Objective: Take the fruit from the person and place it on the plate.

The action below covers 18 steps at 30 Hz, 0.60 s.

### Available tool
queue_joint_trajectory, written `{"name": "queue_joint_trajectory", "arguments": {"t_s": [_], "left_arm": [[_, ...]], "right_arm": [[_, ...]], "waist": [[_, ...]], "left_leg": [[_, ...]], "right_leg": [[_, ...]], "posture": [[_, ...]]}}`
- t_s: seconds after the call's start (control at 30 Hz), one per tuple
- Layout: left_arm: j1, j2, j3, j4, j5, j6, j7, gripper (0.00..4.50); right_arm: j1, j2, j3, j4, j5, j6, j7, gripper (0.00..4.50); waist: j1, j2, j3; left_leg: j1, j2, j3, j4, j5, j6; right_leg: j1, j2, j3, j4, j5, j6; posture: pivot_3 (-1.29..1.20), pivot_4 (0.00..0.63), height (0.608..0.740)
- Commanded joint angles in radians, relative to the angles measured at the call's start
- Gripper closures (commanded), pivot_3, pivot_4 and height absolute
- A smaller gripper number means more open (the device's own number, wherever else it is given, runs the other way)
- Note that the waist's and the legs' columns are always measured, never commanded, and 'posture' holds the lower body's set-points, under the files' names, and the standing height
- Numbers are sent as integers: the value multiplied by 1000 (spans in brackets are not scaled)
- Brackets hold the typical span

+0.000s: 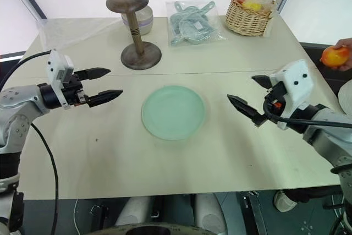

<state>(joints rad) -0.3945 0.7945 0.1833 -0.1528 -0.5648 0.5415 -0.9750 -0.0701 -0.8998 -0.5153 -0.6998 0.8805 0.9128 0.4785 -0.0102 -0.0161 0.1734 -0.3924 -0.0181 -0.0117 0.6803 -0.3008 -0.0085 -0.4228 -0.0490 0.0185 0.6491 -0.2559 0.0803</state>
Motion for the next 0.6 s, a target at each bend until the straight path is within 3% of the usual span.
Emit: {"name": "queue_joint_trajectory", "arguments": {"t_s": [0.03, 0.6], "left_arm": [[2, 14, 38, -43, -24, 2, 0, 0], [-10, 8, 26, -34, -22, -4, 35, 0]], "right_arm": [[3, -17, -38, -20, 22, 0, 7, 53], [22, -9, -41, -37, 34, -4, -21, 53]], "waist": [[0, 0, 0], [0, 0, 0]], "left_leg": [[0, 0, 0, 0, 0, 0], [0, 0, 0, 0, 0, 0]], "right_leg": [[0, 0, 0, 0, 0, 0], [0, 0, 0, 0, 0, 0]], "posture": [[0, 150, 740], [0, 150, 740]]}}
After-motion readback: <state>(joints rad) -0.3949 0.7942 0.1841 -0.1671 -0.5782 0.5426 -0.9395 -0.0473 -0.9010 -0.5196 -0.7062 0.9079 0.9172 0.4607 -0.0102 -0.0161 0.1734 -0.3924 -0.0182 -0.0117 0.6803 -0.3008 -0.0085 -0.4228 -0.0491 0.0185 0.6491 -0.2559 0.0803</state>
